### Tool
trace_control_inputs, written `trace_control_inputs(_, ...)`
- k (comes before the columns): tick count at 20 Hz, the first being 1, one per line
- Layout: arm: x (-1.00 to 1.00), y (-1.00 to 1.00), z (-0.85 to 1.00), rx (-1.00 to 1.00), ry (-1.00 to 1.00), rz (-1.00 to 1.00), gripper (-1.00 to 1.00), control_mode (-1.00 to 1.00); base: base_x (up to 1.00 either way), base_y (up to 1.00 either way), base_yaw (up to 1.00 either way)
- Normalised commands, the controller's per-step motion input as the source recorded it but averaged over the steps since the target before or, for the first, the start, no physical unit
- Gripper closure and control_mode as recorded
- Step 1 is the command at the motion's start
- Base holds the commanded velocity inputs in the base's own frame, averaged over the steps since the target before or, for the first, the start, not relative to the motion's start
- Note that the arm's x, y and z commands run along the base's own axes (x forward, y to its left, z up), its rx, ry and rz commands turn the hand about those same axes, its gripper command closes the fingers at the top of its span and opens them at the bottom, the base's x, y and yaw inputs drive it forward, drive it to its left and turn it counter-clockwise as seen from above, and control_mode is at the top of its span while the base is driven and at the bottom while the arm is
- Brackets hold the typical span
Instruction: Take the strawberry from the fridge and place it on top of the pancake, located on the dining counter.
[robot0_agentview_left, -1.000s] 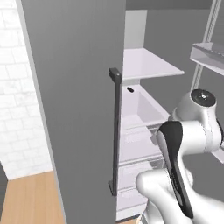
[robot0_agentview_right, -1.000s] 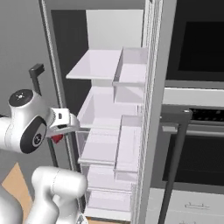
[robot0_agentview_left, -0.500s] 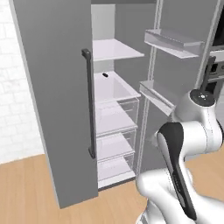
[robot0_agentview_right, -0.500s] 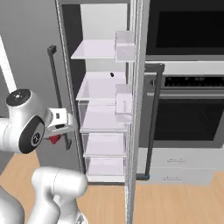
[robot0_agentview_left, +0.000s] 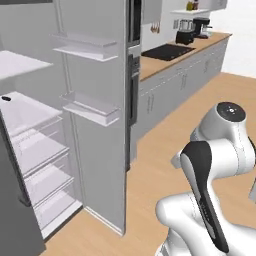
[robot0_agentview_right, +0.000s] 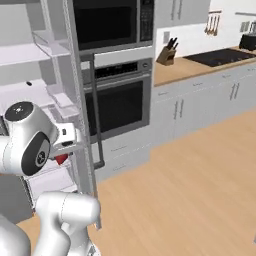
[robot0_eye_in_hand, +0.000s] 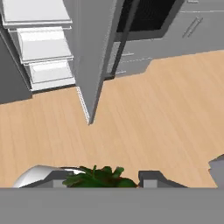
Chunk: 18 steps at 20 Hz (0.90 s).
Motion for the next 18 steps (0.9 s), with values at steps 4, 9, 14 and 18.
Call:
trace_control_inputs(4, 0.0, 0.0, 0.0, 0.0, 0.0, 0.0, 1.0, 1.0, -0.24, 0.06, -0.97)
trace_control_inputs(9, 0.0, 0.0, 0.0, 0.0, 0.0, 0.0, 1.0, 1.0, -0.18, 0.0, -0.99)
trace_control_inputs(14, 0.0, 0.0, 0.0, 0.0, 0.0, 0.0, 1.0, 1.0, -0.03, 0.0, -0.98)
trace_control_inputs(18, 0.0, 0.0, 0.0, 0.0, 0.0, 0.0, 1.0, 1.0, 0.19, -0.52, -0.53)
